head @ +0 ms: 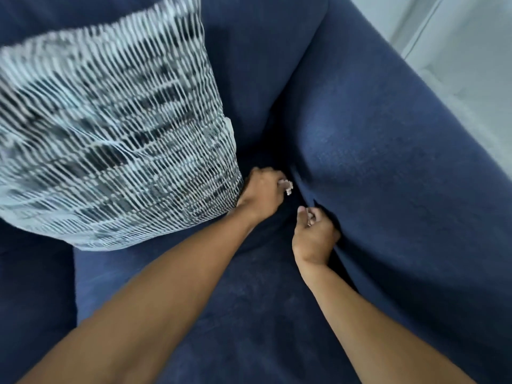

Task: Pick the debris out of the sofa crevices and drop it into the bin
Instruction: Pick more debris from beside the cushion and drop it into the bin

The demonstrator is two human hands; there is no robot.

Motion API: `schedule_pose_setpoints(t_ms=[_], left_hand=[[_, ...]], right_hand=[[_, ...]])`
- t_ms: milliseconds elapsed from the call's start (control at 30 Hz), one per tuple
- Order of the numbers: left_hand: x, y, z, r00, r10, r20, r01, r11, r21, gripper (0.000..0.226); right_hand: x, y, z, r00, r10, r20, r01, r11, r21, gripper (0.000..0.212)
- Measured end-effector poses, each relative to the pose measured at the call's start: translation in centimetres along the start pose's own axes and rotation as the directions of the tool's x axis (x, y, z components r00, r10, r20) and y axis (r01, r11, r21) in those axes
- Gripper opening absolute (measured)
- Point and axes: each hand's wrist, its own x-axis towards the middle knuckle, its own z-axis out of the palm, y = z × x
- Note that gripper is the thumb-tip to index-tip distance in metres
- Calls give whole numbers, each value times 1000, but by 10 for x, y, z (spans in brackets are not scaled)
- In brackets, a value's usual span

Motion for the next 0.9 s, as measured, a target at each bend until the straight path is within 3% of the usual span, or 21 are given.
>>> schedule_pose_setpoints(t_ms=[267,567,733,900], left_hand=[[-40,56,-80,996,48,-70,-46,998,36,19],[-94,163,-166,974,170,-149,-165,985,46,18],[-130,239,-198,952,260,-163,-253,965,62,20],[-162,319,-209,916,360,-177,-348,933,96,22]], right_hand=[[-26,-78,-74,990,-123,67,124,992,1,21],[-45,-148,-197,942,-321,102,329,941,-76,38],[-54,-178,-298,874,-454,174,485,835,-260,43],[-56,-190,-397,882,-448,145,467,800,-376,48]])
